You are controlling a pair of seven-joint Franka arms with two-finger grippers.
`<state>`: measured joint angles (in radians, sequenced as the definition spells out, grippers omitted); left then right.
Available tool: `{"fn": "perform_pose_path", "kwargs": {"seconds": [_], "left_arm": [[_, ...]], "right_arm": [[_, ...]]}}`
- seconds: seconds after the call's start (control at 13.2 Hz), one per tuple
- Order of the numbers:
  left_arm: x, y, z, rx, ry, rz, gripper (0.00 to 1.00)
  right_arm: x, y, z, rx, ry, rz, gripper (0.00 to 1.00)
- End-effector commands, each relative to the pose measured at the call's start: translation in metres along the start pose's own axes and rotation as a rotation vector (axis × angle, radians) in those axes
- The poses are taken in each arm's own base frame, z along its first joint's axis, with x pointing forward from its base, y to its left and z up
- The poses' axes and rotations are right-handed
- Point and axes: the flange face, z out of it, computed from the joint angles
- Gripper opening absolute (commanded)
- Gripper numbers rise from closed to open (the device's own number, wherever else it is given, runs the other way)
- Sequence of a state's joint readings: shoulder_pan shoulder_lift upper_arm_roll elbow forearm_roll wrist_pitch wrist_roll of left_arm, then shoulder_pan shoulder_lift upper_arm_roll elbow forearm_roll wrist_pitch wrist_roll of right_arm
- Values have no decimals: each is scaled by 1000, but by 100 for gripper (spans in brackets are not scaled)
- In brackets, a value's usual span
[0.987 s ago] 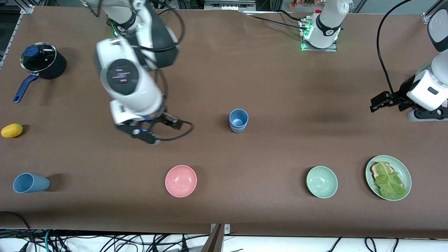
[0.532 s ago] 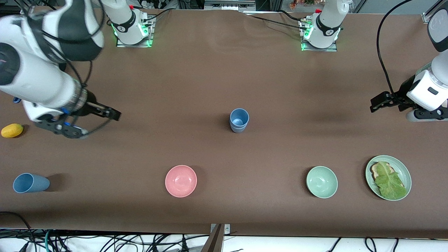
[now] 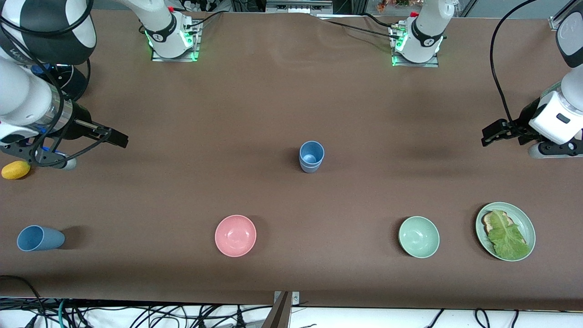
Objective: Stack blue cups with both arms
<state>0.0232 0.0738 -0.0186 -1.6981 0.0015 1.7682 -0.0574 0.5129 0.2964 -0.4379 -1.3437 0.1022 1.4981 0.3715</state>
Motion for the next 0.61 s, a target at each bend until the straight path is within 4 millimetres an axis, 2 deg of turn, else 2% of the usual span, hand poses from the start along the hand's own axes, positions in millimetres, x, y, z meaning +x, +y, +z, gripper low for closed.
{"fn": "perform_pose_path", "kwargs": {"seconds": [0.0, 0.08, 0.3, 0.53], "left_arm": [[4, 3, -2, -9, -1, 14, 100], [4, 3, -2, -9, -1, 14, 100], [5, 3, -1, -9, -3, 13, 100], [5, 4, -1, -9, -3, 14, 100]], "right_arm": [[-9, 8, 0, -11, -47, -10, 100], [-9, 13, -9, 12, -27, -8, 100], [-8, 54, -21, 87, -48, 7, 100], [-28, 91, -31, 83, -28, 47, 100]]}}
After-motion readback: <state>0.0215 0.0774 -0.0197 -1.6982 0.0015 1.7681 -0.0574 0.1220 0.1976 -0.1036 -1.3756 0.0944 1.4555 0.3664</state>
